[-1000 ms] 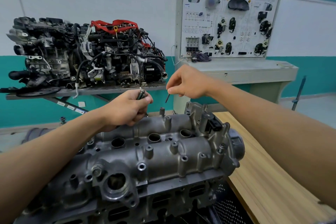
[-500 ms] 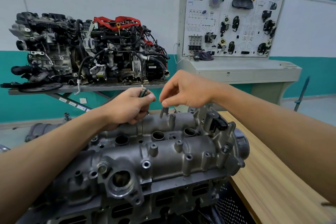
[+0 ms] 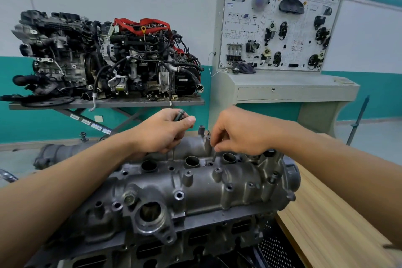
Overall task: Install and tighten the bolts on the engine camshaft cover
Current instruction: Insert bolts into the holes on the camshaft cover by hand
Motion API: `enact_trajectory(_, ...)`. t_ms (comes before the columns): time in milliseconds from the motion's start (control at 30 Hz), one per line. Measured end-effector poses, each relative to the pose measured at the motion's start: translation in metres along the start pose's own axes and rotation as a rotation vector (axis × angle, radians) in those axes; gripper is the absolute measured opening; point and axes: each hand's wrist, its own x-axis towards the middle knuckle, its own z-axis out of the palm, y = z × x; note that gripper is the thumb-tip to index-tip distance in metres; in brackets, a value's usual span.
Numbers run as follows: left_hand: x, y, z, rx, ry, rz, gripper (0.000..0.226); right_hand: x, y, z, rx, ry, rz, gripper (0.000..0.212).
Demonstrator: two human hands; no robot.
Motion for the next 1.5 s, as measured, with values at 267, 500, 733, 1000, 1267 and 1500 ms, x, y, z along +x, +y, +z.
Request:
enact_trajectory(267, -0.002, -0.002, 0.0, 0.004, -0.01, -0.002, 0.016, 0.001, 0.0, 0.017, 0.047, 0.097, 0.011, 0.005)
enact_trajectory(500, 0.0, -0.005, -0.002, 0.0, -0.016, 0.006, 0.018, 0.001, -0.002, 0.026, 0.068, 0.158, 0.055, 0.007)
enact_trajectory(733, 0.0, -0.008, -0.005, -0.01, -0.051, -0.019, 0.021, 0.003, -0.007, 0.019, -0.065, -0.057, 0.076, 0.032)
enact_trajectory(1000, 0.0, 0.0, -0.003, -0.305, -0.09, -0.13, 0.056, 0.033, -0.023, -0.019, 0.287, 0.223, -0.022, 0.019)
enact_trajectory(1267, -0.004, 0.005, -0.009, -0.508, -0.177, -0.138, 0.071, 0.046, -0.017, -0.009, 0.584, 0.254, -0.028, 0.017)
enact_trajectory(1500, -0.001, 0.003, -0.011, -0.54, -0.107, -0.135, 0.054, 0.055, -0.016, -0.012, 0.923, 0.496, 0.097, 0.014)
